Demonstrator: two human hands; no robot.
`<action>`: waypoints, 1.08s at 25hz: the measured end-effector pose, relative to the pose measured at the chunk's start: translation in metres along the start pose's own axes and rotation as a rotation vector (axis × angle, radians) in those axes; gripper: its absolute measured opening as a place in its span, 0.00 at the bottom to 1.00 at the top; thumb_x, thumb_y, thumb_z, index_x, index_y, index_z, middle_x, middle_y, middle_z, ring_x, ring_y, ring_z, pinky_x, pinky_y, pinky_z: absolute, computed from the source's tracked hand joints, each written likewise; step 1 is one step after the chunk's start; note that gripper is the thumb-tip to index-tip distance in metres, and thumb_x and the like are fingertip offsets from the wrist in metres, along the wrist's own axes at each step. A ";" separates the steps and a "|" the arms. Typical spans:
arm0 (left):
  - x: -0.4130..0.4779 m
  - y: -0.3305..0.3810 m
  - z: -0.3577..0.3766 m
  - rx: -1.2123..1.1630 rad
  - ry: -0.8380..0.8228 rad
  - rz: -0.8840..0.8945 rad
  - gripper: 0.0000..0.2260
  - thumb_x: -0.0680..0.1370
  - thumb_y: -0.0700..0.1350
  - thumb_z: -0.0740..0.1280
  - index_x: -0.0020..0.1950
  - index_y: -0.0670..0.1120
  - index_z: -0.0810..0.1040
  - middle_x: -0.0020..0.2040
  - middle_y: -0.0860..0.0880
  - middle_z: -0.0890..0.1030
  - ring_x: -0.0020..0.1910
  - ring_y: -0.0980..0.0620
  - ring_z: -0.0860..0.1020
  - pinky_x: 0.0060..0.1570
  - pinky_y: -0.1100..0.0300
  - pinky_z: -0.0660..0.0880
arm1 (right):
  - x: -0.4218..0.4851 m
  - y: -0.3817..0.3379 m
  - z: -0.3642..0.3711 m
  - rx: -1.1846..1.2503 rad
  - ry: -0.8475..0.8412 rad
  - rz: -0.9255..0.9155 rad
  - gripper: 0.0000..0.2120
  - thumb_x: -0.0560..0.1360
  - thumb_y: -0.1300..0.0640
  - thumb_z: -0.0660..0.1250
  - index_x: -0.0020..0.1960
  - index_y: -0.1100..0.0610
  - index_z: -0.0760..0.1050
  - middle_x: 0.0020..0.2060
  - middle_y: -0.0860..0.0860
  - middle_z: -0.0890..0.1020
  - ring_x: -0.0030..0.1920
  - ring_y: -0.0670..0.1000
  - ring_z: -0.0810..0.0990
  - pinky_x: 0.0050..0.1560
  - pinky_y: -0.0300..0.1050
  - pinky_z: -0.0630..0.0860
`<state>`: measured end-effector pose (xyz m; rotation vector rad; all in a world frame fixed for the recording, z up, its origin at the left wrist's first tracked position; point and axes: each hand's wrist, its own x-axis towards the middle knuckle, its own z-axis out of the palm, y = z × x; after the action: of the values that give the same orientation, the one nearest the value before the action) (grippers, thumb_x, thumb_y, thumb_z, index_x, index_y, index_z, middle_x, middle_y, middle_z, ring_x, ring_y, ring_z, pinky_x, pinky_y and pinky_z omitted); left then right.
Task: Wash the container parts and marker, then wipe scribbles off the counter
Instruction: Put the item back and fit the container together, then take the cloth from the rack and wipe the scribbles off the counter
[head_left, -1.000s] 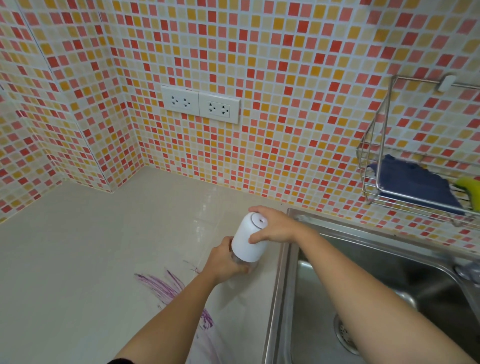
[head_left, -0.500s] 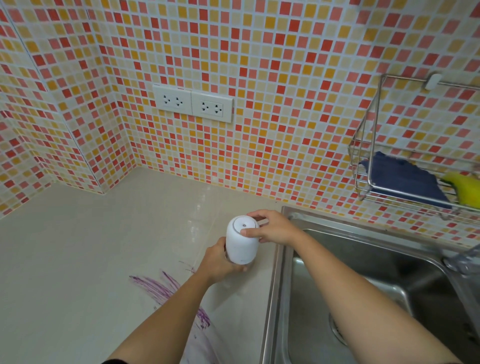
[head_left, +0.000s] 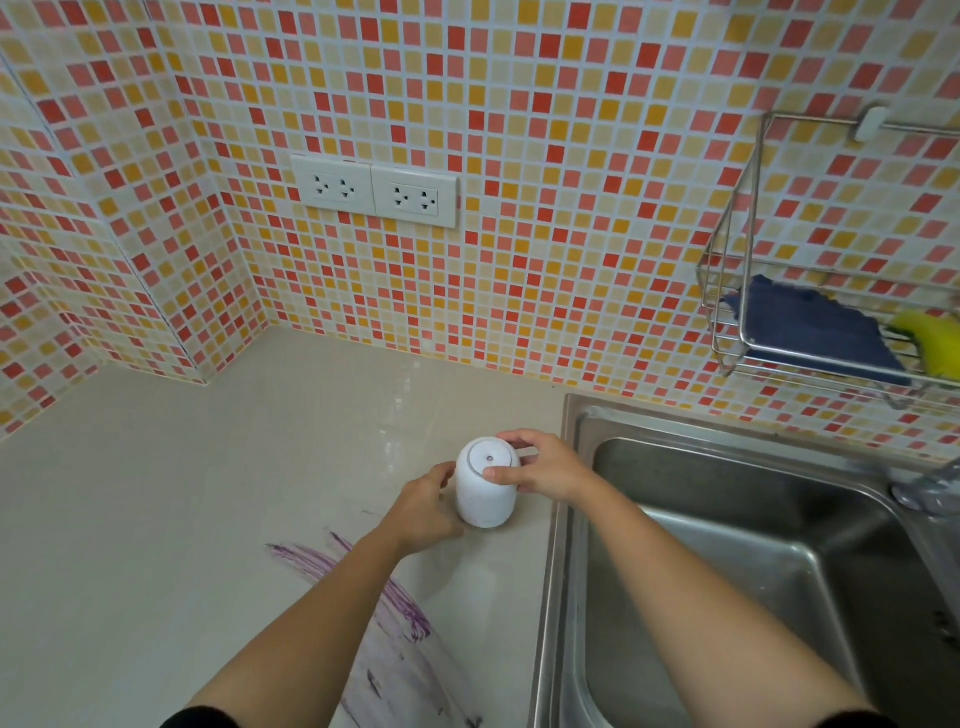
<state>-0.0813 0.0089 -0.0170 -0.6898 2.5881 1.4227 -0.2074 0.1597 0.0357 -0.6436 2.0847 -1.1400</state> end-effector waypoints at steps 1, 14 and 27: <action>-0.002 0.002 -0.007 0.016 0.002 -0.003 0.37 0.66 0.35 0.71 0.73 0.45 0.62 0.69 0.44 0.70 0.66 0.45 0.71 0.63 0.56 0.72 | -0.002 0.001 -0.001 -0.005 -0.003 -0.004 0.31 0.64 0.48 0.77 0.64 0.52 0.72 0.60 0.48 0.77 0.57 0.51 0.77 0.53 0.47 0.78; -0.038 0.305 -0.013 -0.231 0.289 0.708 0.15 0.77 0.34 0.60 0.60 0.45 0.76 0.50 0.55 0.80 0.52 0.62 0.79 0.50 0.76 0.73 | -0.137 -0.077 -0.193 -0.555 0.789 -0.661 0.14 0.78 0.56 0.58 0.61 0.58 0.74 0.57 0.52 0.79 0.57 0.48 0.75 0.56 0.34 0.66; 0.083 0.414 0.118 0.816 0.233 0.226 0.19 0.82 0.50 0.54 0.65 0.40 0.71 0.62 0.40 0.77 0.60 0.42 0.76 0.57 0.53 0.73 | -0.156 0.012 -0.350 -0.830 0.352 0.217 0.26 0.81 0.49 0.41 0.76 0.56 0.40 0.76 0.51 0.40 0.76 0.50 0.40 0.74 0.50 0.44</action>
<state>-0.3511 0.2678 0.2127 -0.4537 3.1181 0.2135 -0.3679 0.4589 0.2132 -0.5777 2.8550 -0.2284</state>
